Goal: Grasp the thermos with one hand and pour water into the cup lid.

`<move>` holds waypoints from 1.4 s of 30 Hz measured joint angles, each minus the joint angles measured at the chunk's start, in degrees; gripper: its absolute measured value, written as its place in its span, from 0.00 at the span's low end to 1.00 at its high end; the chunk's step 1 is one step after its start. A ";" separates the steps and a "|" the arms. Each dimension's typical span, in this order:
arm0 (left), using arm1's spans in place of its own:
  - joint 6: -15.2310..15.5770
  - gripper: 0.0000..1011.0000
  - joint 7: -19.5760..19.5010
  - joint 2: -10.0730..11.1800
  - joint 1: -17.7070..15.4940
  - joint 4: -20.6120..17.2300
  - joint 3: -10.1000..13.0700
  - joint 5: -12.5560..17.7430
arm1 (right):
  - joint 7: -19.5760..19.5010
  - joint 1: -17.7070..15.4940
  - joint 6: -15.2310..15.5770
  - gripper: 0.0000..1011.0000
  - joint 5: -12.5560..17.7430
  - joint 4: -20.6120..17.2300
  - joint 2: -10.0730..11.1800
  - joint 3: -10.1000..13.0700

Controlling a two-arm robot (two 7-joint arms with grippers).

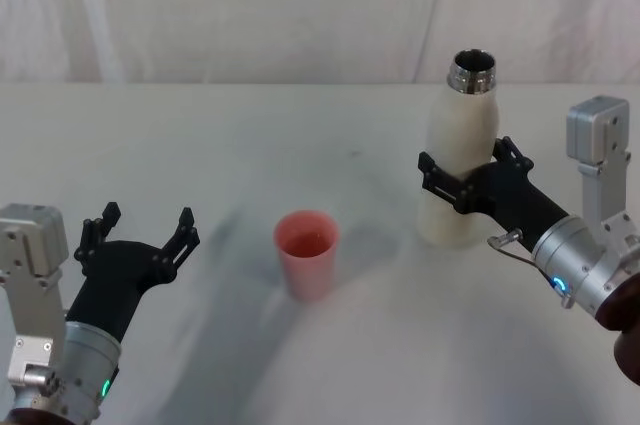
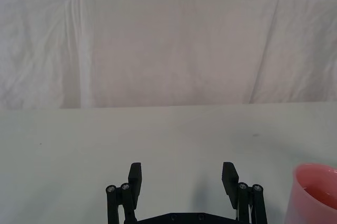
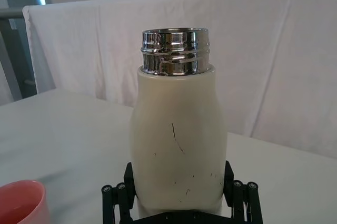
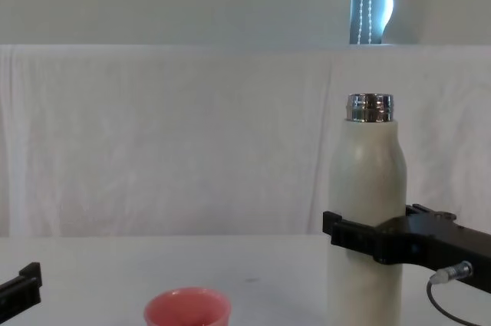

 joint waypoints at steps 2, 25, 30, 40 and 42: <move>0.00 0.99 0.00 0.00 0.00 0.00 0.00 0.00 | 0.04 0.01 -0.38 0.95 0.11 0.35 -0.01 -0.07; 0.00 0.99 0.00 0.00 0.00 0.00 0.00 0.00 | 0.03 -0.05 -3.39 0.95 0.80 2.92 -0.57 -0.55; 0.00 0.99 0.00 0.00 0.00 0.00 0.00 0.00 | 0.05 -0.19 -3.96 0.95 0.87 3.07 -0.64 -0.51; 0.00 0.99 0.00 0.00 0.00 0.00 0.00 0.00 | 0.08 -0.24 -4.00 0.95 0.77 3.10 -0.52 -0.62; 0.00 0.99 0.00 0.00 0.00 0.00 0.00 0.00 | 0.08 -0.23 -3.90 0.95 0.68 3.10 -0.50 -0.68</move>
